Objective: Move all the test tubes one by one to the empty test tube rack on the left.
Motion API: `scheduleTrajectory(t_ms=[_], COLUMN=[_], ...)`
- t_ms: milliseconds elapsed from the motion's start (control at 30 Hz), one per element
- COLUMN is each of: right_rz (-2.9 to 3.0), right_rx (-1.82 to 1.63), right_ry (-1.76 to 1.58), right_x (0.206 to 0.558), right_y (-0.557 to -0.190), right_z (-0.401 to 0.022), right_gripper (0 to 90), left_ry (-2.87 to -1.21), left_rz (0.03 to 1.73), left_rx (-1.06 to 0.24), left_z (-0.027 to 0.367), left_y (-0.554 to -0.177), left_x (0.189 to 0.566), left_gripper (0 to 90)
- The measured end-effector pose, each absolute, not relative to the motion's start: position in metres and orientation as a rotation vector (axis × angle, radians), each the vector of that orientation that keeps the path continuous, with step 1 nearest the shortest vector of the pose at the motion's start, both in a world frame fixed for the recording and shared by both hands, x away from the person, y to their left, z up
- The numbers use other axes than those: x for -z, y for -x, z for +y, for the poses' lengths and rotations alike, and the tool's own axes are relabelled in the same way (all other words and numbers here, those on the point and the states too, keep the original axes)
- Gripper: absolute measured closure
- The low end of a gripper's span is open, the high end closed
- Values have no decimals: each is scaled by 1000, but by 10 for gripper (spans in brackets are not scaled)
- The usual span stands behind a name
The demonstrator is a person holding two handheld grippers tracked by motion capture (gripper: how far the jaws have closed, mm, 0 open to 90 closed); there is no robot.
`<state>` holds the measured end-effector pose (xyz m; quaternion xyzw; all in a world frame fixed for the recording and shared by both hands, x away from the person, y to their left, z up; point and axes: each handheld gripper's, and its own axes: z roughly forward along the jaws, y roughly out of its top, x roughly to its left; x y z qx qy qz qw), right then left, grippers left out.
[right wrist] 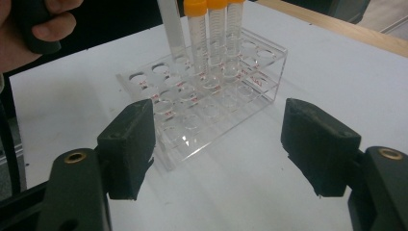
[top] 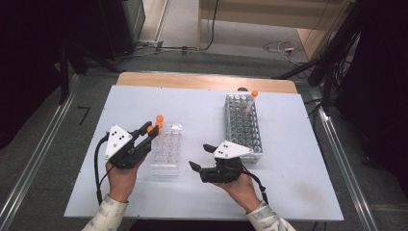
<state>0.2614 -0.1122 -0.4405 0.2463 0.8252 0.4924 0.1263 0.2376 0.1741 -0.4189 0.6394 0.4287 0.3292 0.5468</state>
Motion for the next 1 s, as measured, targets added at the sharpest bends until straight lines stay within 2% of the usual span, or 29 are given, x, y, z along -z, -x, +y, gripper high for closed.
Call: scheduleTrajectory(t_ms=[467,733,1000], right_rz=[2403,2404,2405], right_rx=[-1431,-1433,-1436], right_ry=[-714,-715,-716], right_x=[440,441,441], right_y=[-261,-261,-261], right_z=[-113,-113,-112], right_gripper=[266,267,268], left_ry=[-1592,-1594,-1590], left_rz=[1060,1071,1076], left_rx=[-799,-841,-827], left_z=[165,163,164], left_y=[-245,-243,-244], left_x=[444,444,445], left_gripper=[700,692,619])
